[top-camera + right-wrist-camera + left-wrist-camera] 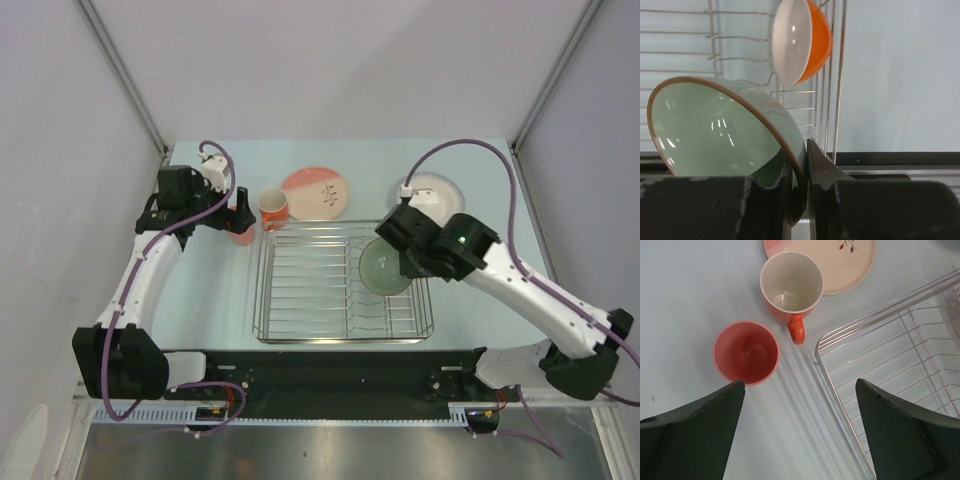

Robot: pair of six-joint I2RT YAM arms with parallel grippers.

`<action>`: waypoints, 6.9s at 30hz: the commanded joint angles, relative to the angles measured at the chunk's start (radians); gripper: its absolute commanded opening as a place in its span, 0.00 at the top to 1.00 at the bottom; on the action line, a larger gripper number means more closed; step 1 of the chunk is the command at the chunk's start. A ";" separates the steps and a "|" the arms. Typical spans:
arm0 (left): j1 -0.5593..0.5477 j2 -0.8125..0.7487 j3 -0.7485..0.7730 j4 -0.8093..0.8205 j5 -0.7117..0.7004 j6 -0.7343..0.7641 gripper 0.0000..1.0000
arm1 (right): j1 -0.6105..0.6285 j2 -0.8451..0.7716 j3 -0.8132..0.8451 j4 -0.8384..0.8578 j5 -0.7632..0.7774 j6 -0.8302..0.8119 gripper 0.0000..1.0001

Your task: Load the mixed dishes into the dish rack

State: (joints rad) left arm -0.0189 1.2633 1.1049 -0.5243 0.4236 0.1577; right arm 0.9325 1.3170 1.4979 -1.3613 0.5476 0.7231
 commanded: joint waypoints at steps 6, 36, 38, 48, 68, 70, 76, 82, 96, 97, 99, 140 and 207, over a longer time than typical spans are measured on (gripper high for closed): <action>0.008 0.010 0.035 0.029 0.024 -0.009 0.02 | 0.008 -0.202 0.031 -0.159 -0.022 0.058 1.00; 0.013 0.015 0.038 0.043 -0.005 -0.015 0.01 | -0.199 0.051 0.083 -0.163 0.042 -0.249 1.00; 0.013 0.018 0.026 0.052 0.000 -0.023 0.01 | -0.158 0.047 0.044 -0.165 0.005 -0.248 1.00; 0.013 0.013 0.007 0.075 0.003 -0.035 0.02 | -0.075 0.083 -0.057 -0.165 -0.140 -0.198 1.00; -0.073 0.335 0.375 0.018 0.101 -0.066 0.03 | -0.172 0.007 -0.192 -0.167 -0.150 -0.185 1.00; -0.075 0.346 0.397 0.014 0.110 -0.070 0.03 | -0.166 -0.010 -0.214 -0.168 -0.159 -0.182 1.00; -0.075 0.326 0.363 0.027 0.125 -0.079 0.03 | -0.167 -0.111 -0.298 -0.171 -0.251 -0.186 1.00; -0.075 0.274 0.331 0.023 0.135 -0.087 0.03 | -0.098 -0.006 -0.291 -0.165 -0.215 -0.142 1.00; -0.073 0.159 0.303 -0.009 0.093 -0.050 0.03 | -0.472 0.161 0.385 -0.016 -0.360 -0.450 1.00; -0.072 0.153 0.302 -0.011 0.089 -0.049 0.02 | -0.474 0.184 0.422 -0.012 -0.385 -0.450 1.00; -0.069 0.139 0.302 -0.019 0.083 -0.040 0.02 | -0.474 0.220 0.524 0.020 -0.486 -0.458 1.00; -0.038 0.104 0.294 -0.037 0.043 -0.038 0.02 | -0.397 -0.076 -0.042 0.110 -0.348 -0.623 1.00; -0.335 0.260 0.314 0.001 0.086 0.077 0.04 | -0.086 0.318 0.079 0.111 -0.380 -0.649 1.00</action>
State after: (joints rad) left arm -0.3523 1.5902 1.4487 -0.5491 0.5220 0.2043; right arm 0.8463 1.6161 1.5459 -1.2644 0.2173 0.0708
